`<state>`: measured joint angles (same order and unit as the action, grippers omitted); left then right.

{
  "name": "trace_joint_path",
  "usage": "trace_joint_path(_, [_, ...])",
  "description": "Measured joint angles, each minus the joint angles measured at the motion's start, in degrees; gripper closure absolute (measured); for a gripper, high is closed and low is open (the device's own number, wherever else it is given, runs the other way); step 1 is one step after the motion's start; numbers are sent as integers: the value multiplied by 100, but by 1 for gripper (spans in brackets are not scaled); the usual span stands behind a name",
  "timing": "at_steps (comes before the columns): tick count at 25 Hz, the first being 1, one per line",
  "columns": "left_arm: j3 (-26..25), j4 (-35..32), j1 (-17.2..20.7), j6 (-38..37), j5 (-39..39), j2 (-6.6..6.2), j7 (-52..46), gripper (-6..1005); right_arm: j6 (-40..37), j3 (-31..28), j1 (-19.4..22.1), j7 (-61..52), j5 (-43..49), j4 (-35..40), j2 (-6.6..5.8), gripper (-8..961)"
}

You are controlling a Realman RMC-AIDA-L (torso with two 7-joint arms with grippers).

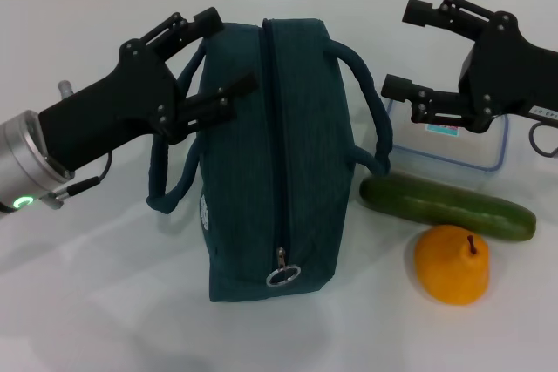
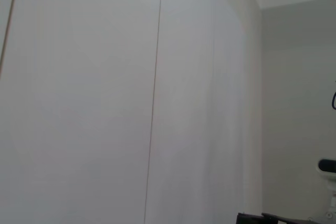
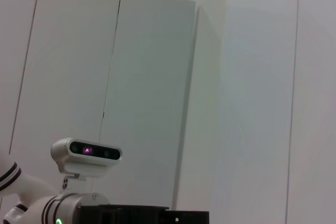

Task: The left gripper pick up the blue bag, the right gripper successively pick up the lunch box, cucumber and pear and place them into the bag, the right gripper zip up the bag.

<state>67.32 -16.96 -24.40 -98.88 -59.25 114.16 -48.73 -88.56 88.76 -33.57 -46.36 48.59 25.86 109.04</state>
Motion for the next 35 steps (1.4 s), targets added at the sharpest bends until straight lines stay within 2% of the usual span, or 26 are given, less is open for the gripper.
trace_joint_path(7, [-3,-58,44,-7,-77,11,22,126,18,-16,22,78,-18,-6,53,120])
trace_joint_path(11, [-24,-63,81,3,-78,19,37,127,84,-223,29,154,1,-22,215,122])
trace_joint_path(17, [-29,-250,153,6,-80,-3,-165,127,120,-245,46,182,3,-11,252,126])
trace_joint_path(19, [-23,-478,205,4,-100,-28,-505,126,109,-245,46,168,3,-11,249,128])
trace_joint_path(24, [-52,-1453,315,100,-542,-234,-2296,131,65,-250,44,132,2,42,193,131])
trace_joint_path(27, [-90,-1804,377,229,-785,-288,-2980,139,65,-290,48,129,2,79,180,133])
trace_joint_path(30, [-299,-2009,463,566,-1146,-240,-3301,149,63,-307,57,112,2,115,155,135])
trace_joint_path(35, [-875,-2115,479,987,-1938,11,-3526,168,63,-308,66,102,1,147,143,138])
